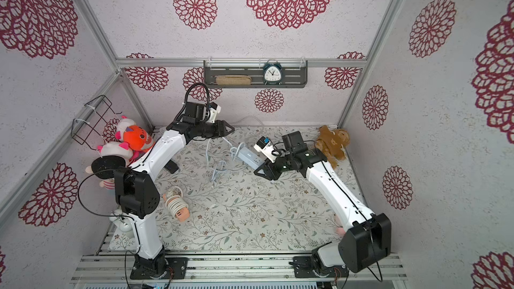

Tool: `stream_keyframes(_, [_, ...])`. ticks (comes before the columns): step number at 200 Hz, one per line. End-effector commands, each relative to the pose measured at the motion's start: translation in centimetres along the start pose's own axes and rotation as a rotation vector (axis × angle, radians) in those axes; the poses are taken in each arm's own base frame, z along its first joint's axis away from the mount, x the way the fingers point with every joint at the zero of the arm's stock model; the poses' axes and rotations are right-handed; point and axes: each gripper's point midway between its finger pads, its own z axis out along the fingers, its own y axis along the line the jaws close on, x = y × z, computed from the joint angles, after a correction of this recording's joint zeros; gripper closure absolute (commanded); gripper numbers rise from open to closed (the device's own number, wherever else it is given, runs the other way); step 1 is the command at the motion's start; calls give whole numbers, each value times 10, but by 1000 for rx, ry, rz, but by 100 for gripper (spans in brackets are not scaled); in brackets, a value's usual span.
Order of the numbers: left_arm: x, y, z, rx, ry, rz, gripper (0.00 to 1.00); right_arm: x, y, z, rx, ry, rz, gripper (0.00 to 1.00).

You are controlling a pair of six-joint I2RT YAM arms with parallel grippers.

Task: Unwrap the cord wrapped around the power strip
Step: Unwrap the power cord from the power strip.

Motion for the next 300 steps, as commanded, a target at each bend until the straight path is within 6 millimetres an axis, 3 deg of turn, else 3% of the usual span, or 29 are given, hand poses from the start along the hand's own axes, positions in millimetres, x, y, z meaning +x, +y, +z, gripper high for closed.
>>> stream_keyframes(1, [-2, -2, -10, -3, -30, 22, 100, -28, -20, -21, 94, -128, -3, 100])
stream_keyframes(25, [23, -16, -19, 86, 32, 45, 100, -36, -55, -29, 224, -180, 74, 100])
stream_keyframes(41, [43, -36, -23, 207, 94, 71, 100, -41, -78, -34, 301, -208, 131, 100])
stream_keyframes(72, [66, -58, -39, 324, 124, 141, 92, -34, -114, -23, 389, -165, 256, 100])
stream_keyframes(105, [74, -86, -61, 458, 129, 192, 74, -15, -130, -3, 387, -75, 350, 100])
stream_keyframes(137, [80, -99, -65, 507, 160, 215, 60, -13, -131, 4, 364, -73, 367, 100])
stream_keyframes(150, [86, -104, -65, 544, 193, 210, 68, -13, -133, 5, 364, -65, 371, 100])
stream_keyframes(164, [86, -111, -67, 602, 212, 195, 92, -11, -136, 9, 366, -48, 375, 100])
stream_keyframes(169, [85, -112, -67, 607, 210, 194, 100, -10, -137, 11, 363, -41, 379, 100])
stream_keyframes(211, [52, -119, -68, 569, 105, 203, 100, 5, -141, 26, 337, 2, 399, 100])
stream_keyframes(250, [21, -109, -60, 448, 7, 153, 100, 18, -135, 30, 319, 25, 395, 100])
stream_keyframes(282, [-10, -112, -62, 440, -104, 93, 100, 33, -126, 37, 275, 57, 409, 100])
stream_keyframes(300, [-29, -109, -60, 437, -168, 40, 100, 41, -111, 48, 204, 80, 405, 100])
